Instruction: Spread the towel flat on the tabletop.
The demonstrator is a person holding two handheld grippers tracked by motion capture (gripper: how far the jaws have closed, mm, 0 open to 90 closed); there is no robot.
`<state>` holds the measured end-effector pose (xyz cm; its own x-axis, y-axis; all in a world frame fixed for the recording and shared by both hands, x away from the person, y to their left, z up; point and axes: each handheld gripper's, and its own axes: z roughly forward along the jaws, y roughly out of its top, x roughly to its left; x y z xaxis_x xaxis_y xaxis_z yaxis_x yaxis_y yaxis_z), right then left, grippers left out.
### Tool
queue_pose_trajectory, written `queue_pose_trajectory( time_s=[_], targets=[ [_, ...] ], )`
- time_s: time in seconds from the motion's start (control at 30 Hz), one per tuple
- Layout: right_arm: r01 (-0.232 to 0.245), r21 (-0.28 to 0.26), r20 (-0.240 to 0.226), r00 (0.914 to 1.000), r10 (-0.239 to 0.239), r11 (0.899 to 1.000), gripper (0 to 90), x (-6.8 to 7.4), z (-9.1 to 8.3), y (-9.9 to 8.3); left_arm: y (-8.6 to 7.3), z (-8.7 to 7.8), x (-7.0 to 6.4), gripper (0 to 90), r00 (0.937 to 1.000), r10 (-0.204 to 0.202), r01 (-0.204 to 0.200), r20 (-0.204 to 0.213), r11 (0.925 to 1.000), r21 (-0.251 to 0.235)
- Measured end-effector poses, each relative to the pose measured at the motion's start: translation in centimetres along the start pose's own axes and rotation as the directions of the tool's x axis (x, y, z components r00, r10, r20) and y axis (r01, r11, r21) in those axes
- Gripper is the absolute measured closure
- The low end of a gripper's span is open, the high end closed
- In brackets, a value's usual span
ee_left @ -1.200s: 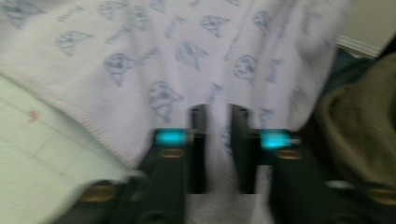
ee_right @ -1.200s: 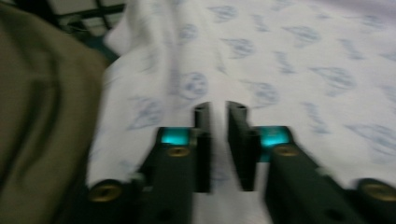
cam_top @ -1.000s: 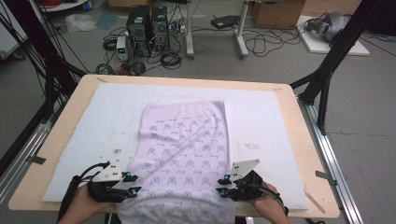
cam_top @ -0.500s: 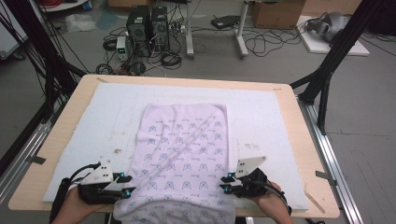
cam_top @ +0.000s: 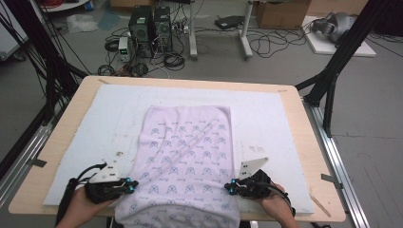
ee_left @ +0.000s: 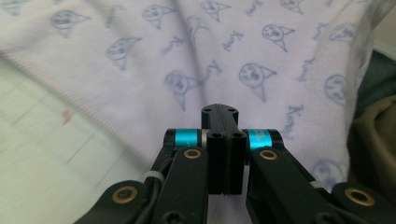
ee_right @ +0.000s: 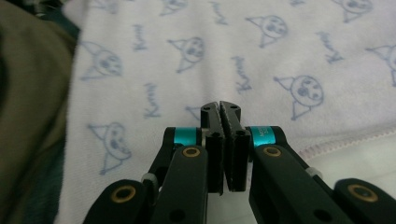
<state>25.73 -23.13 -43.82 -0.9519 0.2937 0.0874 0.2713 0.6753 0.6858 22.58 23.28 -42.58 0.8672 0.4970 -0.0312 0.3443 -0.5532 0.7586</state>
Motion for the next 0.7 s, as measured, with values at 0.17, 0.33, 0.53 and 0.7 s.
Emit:
queue_pose_trajectory(
  time_s=[0.17, 0.33, 0.53, 0.7],
  targets=[
    [0.014, -0.015, -0.021, 0.9997, -0.015, 1.0, 88.8, 1.1, -0.8, -0.2, -0.4, -1.3, 0.1, 78.7, 0.9997, -0.02, 0.02, -0.013, 0.9997, -0.01],
    [-0.012, -0.031, -0.011, 0.9999, 0.012, 0.999, 79.5, 0.5, -1.3, -0.3, 0.2, 1.4, 0.0, 60.8, 0.9997, -0.022, 0.022, 0.011, 0.9991, 0.037],
    [-0.022, -0.009, -0.001, 0.9998, 0.022, 1.0, 88.1, 0.2, -0.8, -1.1, 0.1, 2.3, -0.4, 85.7, 0.9998, 0.009, -0.009, 0.017, 0.9989, 0.046],
    [-0.014, -0.006, -0.014, 0.9998, 0.014, 1.0, 88.3, 0.5, -1.3, -1.5, -0.5, 1.2, -0.1, 86.8, 0.9998, -0.015, 0.014, 0.012, 0.9993, 0.033]
  ],
)
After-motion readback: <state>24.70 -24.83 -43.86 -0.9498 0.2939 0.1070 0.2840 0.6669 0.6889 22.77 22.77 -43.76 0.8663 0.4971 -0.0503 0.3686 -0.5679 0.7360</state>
